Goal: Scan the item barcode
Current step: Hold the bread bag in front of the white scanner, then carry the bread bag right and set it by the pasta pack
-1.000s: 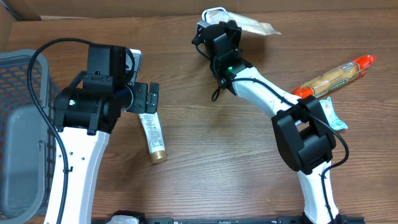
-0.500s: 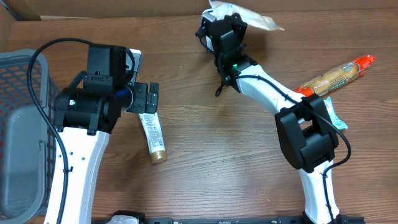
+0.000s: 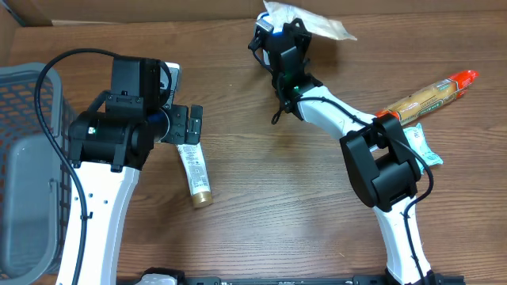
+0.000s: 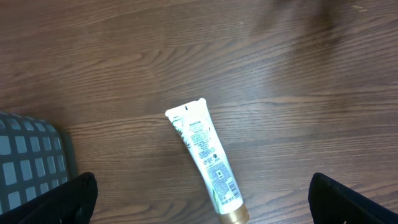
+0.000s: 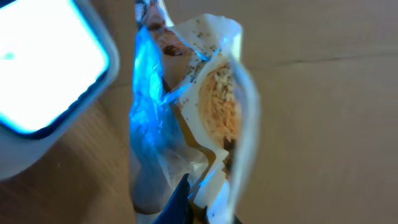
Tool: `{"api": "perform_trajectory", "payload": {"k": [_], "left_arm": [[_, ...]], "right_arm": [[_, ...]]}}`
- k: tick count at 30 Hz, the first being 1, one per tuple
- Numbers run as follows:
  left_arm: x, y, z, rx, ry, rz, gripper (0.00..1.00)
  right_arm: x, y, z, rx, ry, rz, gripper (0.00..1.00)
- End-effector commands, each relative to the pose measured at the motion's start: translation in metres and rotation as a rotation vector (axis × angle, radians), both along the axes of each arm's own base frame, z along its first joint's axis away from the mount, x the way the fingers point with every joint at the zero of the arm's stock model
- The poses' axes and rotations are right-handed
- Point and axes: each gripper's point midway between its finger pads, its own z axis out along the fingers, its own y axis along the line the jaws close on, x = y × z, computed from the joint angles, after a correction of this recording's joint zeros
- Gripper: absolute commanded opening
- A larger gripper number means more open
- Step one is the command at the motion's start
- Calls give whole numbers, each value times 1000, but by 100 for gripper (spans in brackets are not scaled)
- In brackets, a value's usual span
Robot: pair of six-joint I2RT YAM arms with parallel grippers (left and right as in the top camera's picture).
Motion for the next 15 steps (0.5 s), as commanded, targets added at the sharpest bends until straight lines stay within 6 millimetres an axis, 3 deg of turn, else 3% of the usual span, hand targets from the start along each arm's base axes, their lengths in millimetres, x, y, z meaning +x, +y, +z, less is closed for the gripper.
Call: {"api": "perform_trajectory", "payload": {"k": [1, 5, 10, 15], "left_arm": [[2, 1, 2, 14, -5, -13, 100], [2, 1, 2, 14, -5, -13, 99], [2, 1, 2, 14, -5, -13, 100], [2, 1, 2, 14, -5, -13, 100]], "right_arm": [[-3, -5, 39, 27, -108, -64, 4], [-16, -14, 81, 39, -129, -95, 4], [-44, -31, 134, 194, -133, -120, 4], [-100, -55, 207, 489, -146, -110, 4]]}}
